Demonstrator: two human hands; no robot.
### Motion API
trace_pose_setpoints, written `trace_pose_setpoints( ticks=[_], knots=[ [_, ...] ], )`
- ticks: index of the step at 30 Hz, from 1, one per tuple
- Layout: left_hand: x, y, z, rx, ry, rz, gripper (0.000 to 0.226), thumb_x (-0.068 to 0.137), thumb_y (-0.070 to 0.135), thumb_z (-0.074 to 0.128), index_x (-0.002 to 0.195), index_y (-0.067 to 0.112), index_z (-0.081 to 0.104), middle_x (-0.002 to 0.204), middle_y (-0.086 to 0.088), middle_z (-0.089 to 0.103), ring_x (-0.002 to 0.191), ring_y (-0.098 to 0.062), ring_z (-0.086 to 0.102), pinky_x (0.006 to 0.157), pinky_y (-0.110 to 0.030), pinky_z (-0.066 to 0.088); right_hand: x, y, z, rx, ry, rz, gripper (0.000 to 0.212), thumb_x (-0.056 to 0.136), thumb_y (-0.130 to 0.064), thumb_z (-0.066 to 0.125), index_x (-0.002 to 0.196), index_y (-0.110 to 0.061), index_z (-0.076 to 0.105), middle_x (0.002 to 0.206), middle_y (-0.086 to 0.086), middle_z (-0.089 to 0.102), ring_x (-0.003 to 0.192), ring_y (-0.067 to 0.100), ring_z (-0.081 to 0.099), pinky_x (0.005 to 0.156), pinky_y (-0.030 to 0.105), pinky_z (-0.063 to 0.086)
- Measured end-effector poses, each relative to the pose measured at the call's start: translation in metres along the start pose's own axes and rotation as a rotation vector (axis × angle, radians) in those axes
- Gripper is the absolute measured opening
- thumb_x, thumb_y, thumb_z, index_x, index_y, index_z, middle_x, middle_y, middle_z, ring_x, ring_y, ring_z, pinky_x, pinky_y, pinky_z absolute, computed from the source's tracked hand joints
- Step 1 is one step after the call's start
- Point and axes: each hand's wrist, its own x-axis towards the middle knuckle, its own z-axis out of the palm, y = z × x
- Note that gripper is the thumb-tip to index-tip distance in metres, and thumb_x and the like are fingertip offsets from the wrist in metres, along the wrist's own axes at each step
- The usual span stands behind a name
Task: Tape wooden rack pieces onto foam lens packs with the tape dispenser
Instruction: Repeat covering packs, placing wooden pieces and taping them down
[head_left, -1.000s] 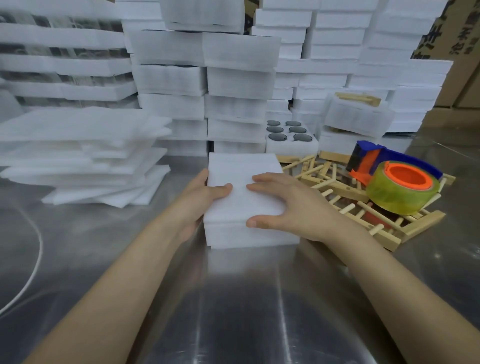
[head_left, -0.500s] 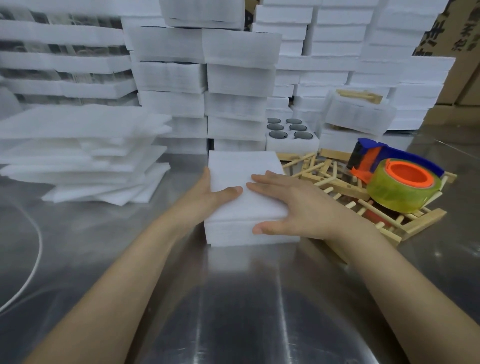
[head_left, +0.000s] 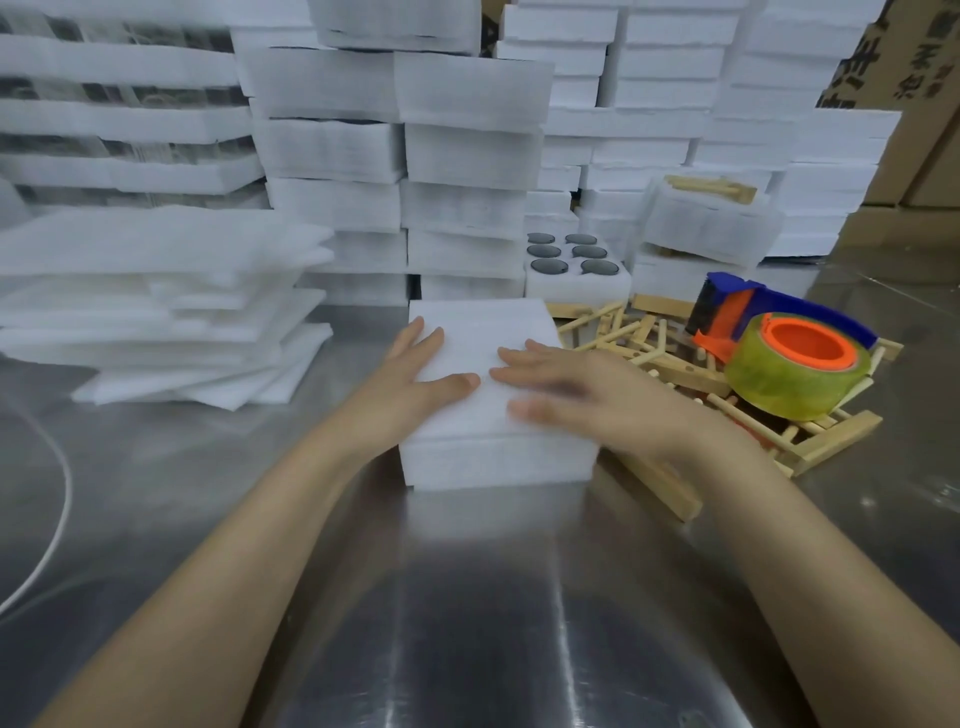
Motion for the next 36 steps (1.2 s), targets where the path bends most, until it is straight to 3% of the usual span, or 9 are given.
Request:
trace_pose_setpoints(
  ticks=[2,5,10,14,20,23,27,31,36],
  knots=[
    [0.0,0.0,-0.001,-0.012,-0.004,0.001,0.075,0.084,0.05,0.064,0.15,0.035,0.029,0.152,0.036,0.006,0.128,0.013,0.018,0.101,-0.02,0.019,-0.003,0.007,-0.011,0.319,0.189,0.102,0.033,0.097,-0.052,0.043,0.113,-0.04,0.069,0.115,-0.034,0.062,0.109,-0.017,0.052,0.096,0.012,0.039],
    [-0.001,-0.001,-0.002,-0.012,-0.008,0.002,0.075,0.084,0.051,0.064,0.149,0.037,0.029,0.152,0.037,0.006,0.123,0.014,0.02,0.099,-0.02,0.019,-0.004,0.03,-0.024,-0.034,0.451,0.269,0.022,0.094,-0.023,0.05,0.085,-0.022,0.069,0.087,-0.003,0.07,0.083,0.013,0.064,0.08,0.037,0.054],
    [0.001,-0.002,-0.002,-0.004,-0.012,0.001,0.076,0.084,0.051,0.064,0.15,0.037,0.028,0.152,0.037,0.005,0.123,0.014,0.019,0.099,-0.019,0.019,-0.004,0.046,-0.018,-0.214,0.043,0.521,0.024,0.081,-0.05,0.065,0.084,-0.026,0.064,0.088,-0.006,0.065,0.082,0.013,0.061,0.078,0.037,0.055],
    [0.002,-0.002,-0.002,0.025,-0.021,-0.009,0.077,0.083,0.054,0.063,0.15,0.038,0.027,0.152,0.038,0.004,0.123,0.014,0.019,0.1,-0.021,0.02,-0.005,0.039,-0.022,-0.142,0.111,0.486,0.02,0.078,-0.042,0.071,0.083,-0.024,0.065,0.086,-0.004,0.066,0.076,0.015,0.065,0.074,0.037,0.059],
    [0.003,-0.002,-0.003,0.028,-0.027,-0.014,0.085,0.077,0.056,0.066,0.15,0.037,0.026,0.151,0.038,0.004,0.122,0.015,0.02,0.098,-0.019,0.019,-0.013,0.033,-0.027,-0.204,-0.069,0.52,0.022,0.078,-0.038,0.071,0.082,-0.015,0.072,0.087,0.007,0.071,0.078,0.021,0.066,0.077,0.037,0.057],
    [0.003,-0.003,-0.003,0.021,-0.041,-0.019,0.092,0.073,0.057,0.071,0.15,0.037,0.025,0.15,0.039,0.003,0.121,0.017,0.019,0.098,-0.019,0.02,-0.015,0.025,-0.033,0.053,0.356,0.47,0.028,0.082,-0.036,0.066,0.079,-0.009,0.073,0.075,0.011,0.066,0.065,0.018,0.055,0.06,0.031,0.045],
    [0.005,-0.003,-0.004,0.022,-0.043,-0.012,0.093,0.074,0.055,0.072,0.15,0.035,0.024,0.152,0.036,0.002,0.123,0.015,0.019,0.098,-0.019,0.02,-0.01,0.004,-0.036,0.565,0.964,0.184,0.016,0.091,-0.025,0.062,0.088,-0.016,0.074,0.072,-0.005,0.067,0.065,0.007,0.059,0.06,0.02,0.047],
    [0.005,-0.003,-0.003,0.028,-0.047,-0.017,0.093,0.074,0.056,0.071,0.151,0.035,0.023,0.152,0.037,0.001,0.125,0.015,0.017,0.1,-0.021,0.021,0.008,-0.022,-0.005,0.466,0.75,-0.025,0.024,0.096,-0.01,0.056,0.116,-0.012,0.069,0.108,0.001,0.072,0.096,0.008,0.067,0.085,0.024,0.054],
    [0.005,-0.003,-0.003,0.008,-0.028,-0.017,0.092,0.075,0.056,0.071,0.151,0.036,0.024,0.151,0.038,0.001,0.125,0.015,0.017,0.101,-0.021,0.021,0.005,-0.009,0.003,0.028,0.32,-0.057,0.04,0.089,0.002,0.051,0.122,-0.015,0.067,0.129,-0.011,0.058,0.119,-0.006,0.046,0.089,-0.007,0.025]
  ],
)
